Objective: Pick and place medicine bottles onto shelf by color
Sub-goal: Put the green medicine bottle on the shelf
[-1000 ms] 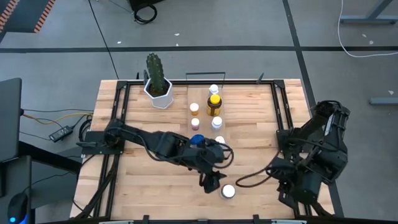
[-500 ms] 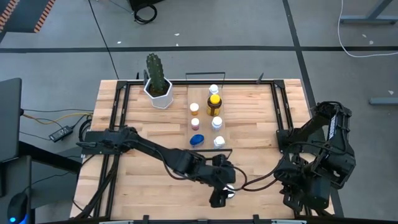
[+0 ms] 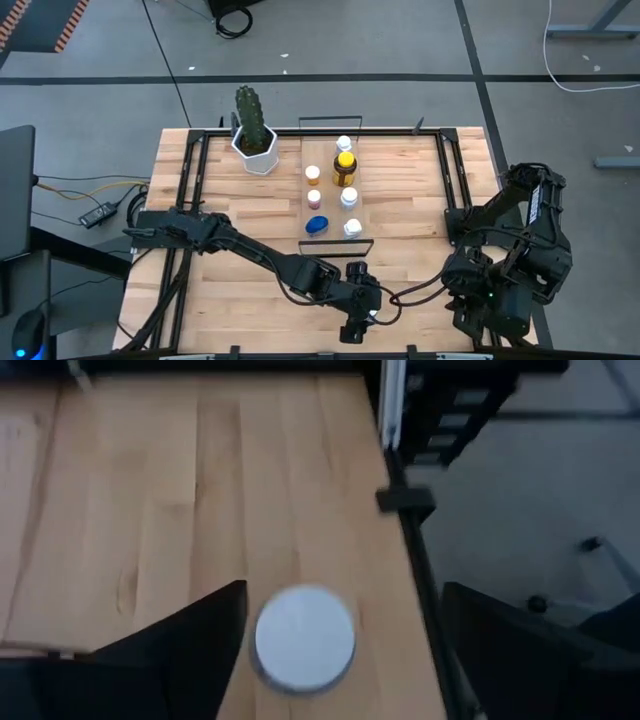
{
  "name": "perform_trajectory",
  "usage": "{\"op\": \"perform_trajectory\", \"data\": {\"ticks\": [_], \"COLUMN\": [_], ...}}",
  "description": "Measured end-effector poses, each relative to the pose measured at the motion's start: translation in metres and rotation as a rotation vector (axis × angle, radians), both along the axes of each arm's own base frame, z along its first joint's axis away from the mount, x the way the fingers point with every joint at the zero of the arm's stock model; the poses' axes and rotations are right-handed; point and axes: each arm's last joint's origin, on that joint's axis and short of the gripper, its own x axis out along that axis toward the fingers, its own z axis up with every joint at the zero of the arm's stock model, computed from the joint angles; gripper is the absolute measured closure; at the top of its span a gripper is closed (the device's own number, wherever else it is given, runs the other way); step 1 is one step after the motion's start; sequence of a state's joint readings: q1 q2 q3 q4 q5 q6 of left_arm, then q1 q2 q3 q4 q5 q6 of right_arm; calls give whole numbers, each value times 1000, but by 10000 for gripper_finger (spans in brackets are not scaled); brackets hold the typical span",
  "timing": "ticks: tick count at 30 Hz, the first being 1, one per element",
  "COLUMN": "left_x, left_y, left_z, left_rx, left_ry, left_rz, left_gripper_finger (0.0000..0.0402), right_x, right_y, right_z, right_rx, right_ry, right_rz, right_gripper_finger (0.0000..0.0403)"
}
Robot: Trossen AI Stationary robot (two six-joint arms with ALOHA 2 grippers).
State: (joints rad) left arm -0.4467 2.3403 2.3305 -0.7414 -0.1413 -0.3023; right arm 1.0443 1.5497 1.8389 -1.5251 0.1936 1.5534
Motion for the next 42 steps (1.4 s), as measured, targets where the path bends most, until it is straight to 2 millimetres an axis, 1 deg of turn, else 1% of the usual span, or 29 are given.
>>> {"op": "perform_trajectory", "data": {"ticks": [1, 5, 7, 15, 17, 23, 29, 37, 42], "left_x": [1, 4, 4, 10, 15, 18, 18, 15, 14], "left_y": [-1, -3, -4, -4, -7, -12, -11, -13, -13], "left_z": [-6, -18, -22, -33, -42, -64, -65, -66, -67], "left_rx": [7, 27, 36, 42, 37, 63, 67, 78, 81], "left_ry": [14, 39, 50, 50, 41, 82, 80, 94, 109], "left_rz": [0, 5, 9, 15, 16, 18, 55, 62, 82], "left_gripper_finger": [49, 12, 5, 11, 12, 12, 12, 13, 31], "right_x": [0, 1, 1, 2, 2, 3, 3, 3, 3], "right_y": [0, 0, 1, 1, 1, 1, 2, 2, 2], "right_z": [0, 0, 1, 1, 1, 1, 1, 1, 1], "right_rx": [-1, 5, 8, 19, 16, 11, 22, 22, 21], "right_ry": [-6, -18, -21, -25, -33, -51, -50, -50, -51], "right_rz": [-10, -29, -31, -35, -38, -48, -66, -66, -66], "right_gripper_finger": [243, 243, 243, 243, 243, 243, 243, 243, 243]}}
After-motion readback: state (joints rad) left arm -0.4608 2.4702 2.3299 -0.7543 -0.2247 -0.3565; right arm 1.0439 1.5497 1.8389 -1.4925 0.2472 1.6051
